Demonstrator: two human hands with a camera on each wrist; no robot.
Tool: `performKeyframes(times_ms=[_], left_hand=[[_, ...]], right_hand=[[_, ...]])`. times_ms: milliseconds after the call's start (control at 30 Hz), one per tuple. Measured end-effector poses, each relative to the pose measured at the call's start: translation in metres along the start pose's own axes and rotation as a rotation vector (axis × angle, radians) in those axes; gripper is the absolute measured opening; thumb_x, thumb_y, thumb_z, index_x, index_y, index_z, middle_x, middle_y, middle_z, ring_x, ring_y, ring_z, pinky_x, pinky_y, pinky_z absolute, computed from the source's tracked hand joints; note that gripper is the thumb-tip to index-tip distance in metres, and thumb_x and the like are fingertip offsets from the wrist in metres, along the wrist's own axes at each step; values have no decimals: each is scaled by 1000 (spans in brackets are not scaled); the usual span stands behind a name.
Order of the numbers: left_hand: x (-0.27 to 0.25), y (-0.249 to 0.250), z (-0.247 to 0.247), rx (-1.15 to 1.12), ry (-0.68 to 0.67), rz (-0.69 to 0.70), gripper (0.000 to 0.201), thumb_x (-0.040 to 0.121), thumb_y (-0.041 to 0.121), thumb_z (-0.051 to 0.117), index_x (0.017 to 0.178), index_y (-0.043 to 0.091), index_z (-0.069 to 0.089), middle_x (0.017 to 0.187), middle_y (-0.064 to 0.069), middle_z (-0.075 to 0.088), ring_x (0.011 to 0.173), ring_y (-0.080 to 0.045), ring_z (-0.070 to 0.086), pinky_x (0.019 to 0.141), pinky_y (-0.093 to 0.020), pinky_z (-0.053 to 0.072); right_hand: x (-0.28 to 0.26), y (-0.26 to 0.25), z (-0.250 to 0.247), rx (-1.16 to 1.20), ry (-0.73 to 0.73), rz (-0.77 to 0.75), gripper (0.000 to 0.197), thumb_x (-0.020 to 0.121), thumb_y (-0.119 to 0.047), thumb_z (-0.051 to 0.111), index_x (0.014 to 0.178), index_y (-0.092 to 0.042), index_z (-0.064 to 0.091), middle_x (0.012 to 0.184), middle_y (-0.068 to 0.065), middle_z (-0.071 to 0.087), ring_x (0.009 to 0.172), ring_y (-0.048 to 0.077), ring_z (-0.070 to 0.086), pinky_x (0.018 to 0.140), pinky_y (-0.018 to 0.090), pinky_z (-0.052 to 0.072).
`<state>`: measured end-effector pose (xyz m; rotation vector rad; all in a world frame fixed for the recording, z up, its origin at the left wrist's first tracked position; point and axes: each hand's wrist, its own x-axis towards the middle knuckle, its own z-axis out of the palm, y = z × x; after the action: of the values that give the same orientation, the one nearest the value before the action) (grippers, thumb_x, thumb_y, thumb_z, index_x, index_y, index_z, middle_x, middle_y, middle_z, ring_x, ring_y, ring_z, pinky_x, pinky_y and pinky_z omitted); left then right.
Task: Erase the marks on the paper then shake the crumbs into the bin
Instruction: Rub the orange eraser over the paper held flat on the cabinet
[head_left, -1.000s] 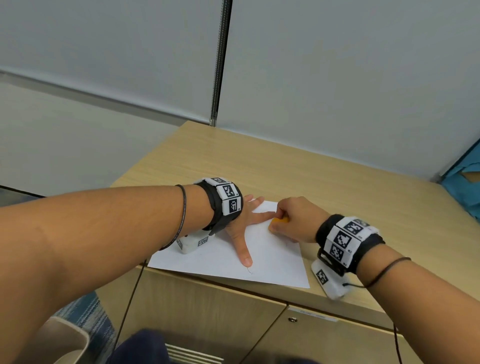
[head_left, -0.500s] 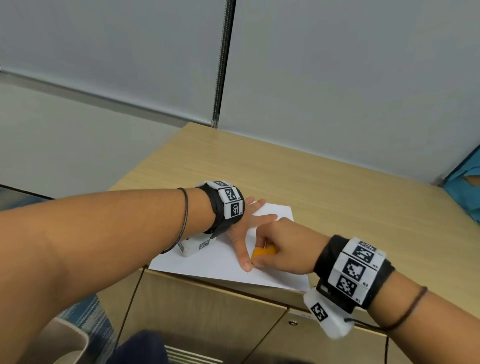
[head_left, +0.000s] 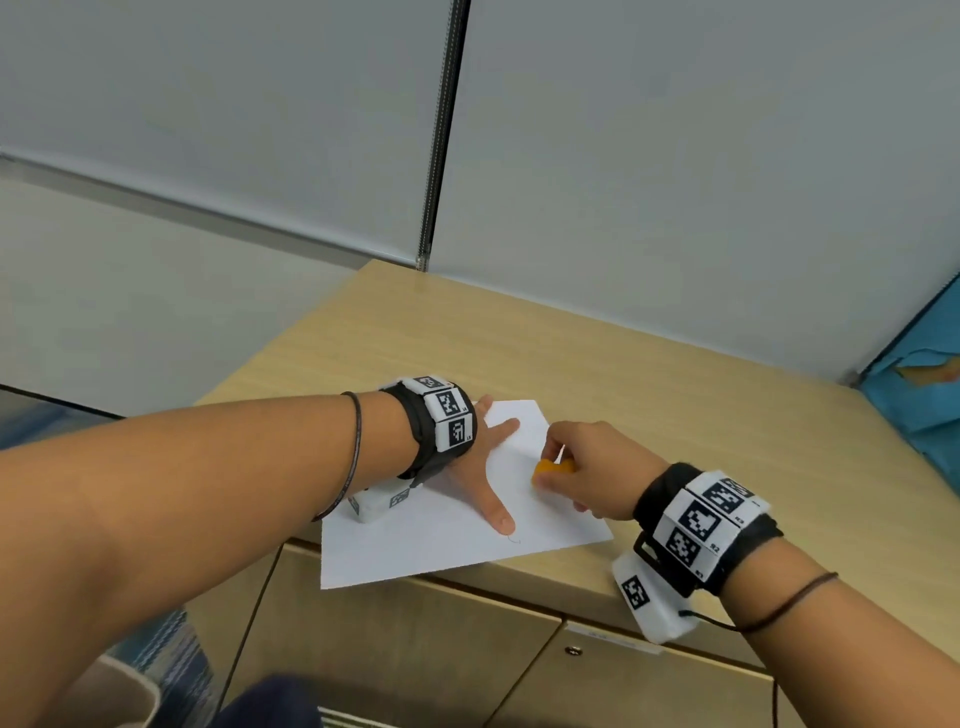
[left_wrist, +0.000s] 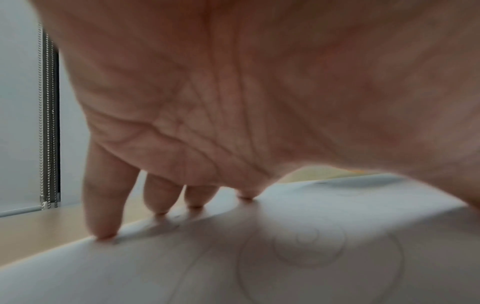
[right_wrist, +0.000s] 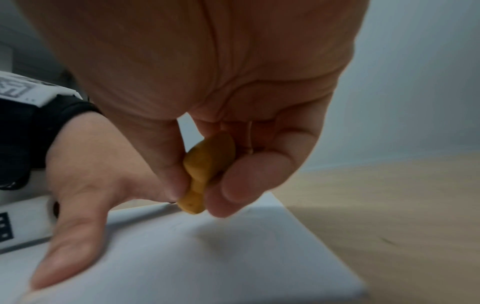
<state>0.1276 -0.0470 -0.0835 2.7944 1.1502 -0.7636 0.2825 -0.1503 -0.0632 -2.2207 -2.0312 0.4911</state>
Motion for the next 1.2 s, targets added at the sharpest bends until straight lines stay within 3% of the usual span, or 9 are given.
performKeyframes(times_ms=[100, 200, 300, 400, 500, 667, 833, 1033, 1200], left_hand=[[-8, 4, 0, -14, 23, -73, 137, 55, 98, 52, 158, 33, -12, 166, -16, 8, 142, -41, 33, 112, -51, 32], [-14, 4, -5, -16, -16, -54, 124, 67, 94, 49, 157, 37, -14, 161, -19, 26, 136, -39, 42, 103, -44, 35], [-22, -6, -17, 40, -107, 24, 113, 78, 81, 57, 157, 41, -14, 166, -15, 12, 145, -37, 30, 104, -42, 32], [-28, -17, -22, 99, -180, 172, 122, 74, 73, 70, 154, 46, -18, 167, -3, -15, 154, -31, 1, 119, -54, 13], [-26, -21, -16, 90, -165, 220, 132, 71, 70, 74, 153, 41, -25, 165, 5, -25, 153, -26, -15, 119, -59, 1], [-9, -24, -6, 135, -86, 251, 136, 66, 77, 73, 150, 43, -30, 162, 3, -32, 152, -32, -19, 116, -65, 1], [-5, -23, -7, 138, -95, 267, 137, 60, 78, 76, 142, 56, -31, 161, 3, -34, 151, -38, -19, 113, -71, 2], [0, -22, -6, 157, -94, 266, 139, 60, 77, 76, 147, 51, -28, 161, 1, -35, 150, -40, -20, 114, -71, 3], [2, -22, -3, 168, -98, 247, 138, 57, 81, 74, 143, 55, -31, 159, 4, -38, 150, -38, -20, 109, -75, 0]], right_hand=[[-6, 2, 6, 45, -11, 40, 14, 91, -35, 61, 91, -23, 55, 84, 0, 65, 61, 16, 67, 50, 26, 49], [-7, 2, 13, 58, -22, 51, 15, 90, -37, 63, 95, -24, 57, 91, 1, 65, 69, 18, 66, 58, 31, 53], [-3, 5, 11, 29, -3, 51, 18, 89, -39, 62, 98, -24, 59, 94, 0, 65, 77, 19, 65, 72, 37, 57], [5, 8, 3, -38, 9, 67, 21, 90, -39, 61, 102, -22, 60, 96, -1, 64, 84, 20, 61, 75, 35, 51], [15, 11, -5, -71, 18, 87, 21, 89, -39, 62, 104, -24, 60, 99, -2, 64, 87, 19, 62, 77, 35, 52], [27, 3, 1, 92, 42, 38, 18, 86, -35, 70, 99, -24, 64, 88, -4, 64, 76, 13, 62, 66, 25, 50], [24, -8, 3, 86, 20, 78, 25, 85, -35, 71, 94, -13, 66, 92, 2, 65, 75, 19, 62, 73, 35, 55], [-15, -31, 19, -65, -137, -161, 26, 85, -41, 68, 93, -16, 64, 85, -5, 61, 78, 14, 56, 70, 30, 46], [16, -4, -8, -124, -24, 43, 30, 87, -41, 65, 96, -13, 65, 94, 3, 65, 88, 23, 63, 78, 38, 53]])
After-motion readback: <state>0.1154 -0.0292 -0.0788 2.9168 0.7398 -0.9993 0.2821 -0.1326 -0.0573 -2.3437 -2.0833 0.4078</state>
